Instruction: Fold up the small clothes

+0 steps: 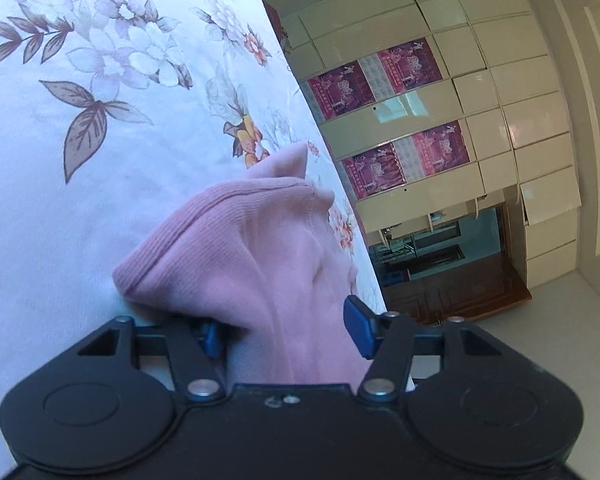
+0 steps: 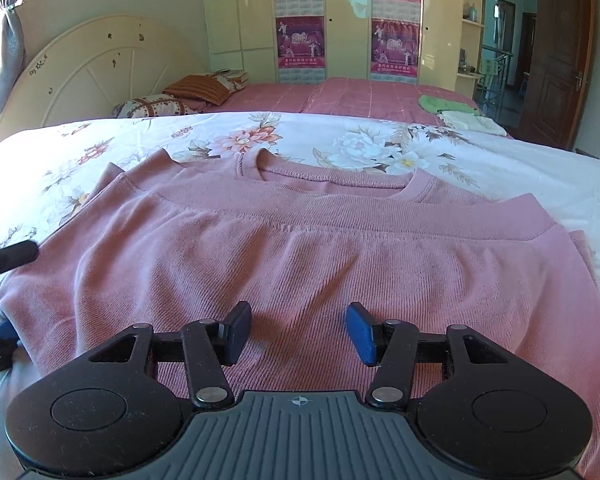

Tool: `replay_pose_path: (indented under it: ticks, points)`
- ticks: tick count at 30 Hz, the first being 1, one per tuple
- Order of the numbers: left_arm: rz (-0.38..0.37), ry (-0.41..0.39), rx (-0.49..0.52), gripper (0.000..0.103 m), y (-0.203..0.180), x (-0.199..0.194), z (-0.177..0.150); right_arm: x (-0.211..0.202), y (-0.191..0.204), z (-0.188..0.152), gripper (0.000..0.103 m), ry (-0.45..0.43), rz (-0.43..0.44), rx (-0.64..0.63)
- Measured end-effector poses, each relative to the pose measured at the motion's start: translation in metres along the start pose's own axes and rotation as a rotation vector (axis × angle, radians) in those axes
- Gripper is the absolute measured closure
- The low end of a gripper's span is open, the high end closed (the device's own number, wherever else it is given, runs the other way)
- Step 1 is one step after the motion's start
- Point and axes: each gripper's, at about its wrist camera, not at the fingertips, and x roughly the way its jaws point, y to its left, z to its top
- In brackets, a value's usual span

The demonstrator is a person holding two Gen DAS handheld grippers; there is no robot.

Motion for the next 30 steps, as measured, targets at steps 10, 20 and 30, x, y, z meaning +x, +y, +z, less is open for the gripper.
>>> replay_pose_path:
  ticks: [10,20,30]
  points:
    - [0.009,-0.034,0.03,0.091,0.002,-0.011,0.003,-0.002,0.002,-0.001,0.05,-0.019,-0.029,-0.007]
    - [-0.066,-0.027,0.256,0.092,-0.045,-0.018,0.001,0.008,0.022,-0.018,0.051,-0.012,-0.048,-0.141]
    - [-0.239,0.061,0.55,0.092,-0.124,-0.007,-0.035,0.003,0.014,-0.014,0.05,-0.013,-0.027,-0.126]
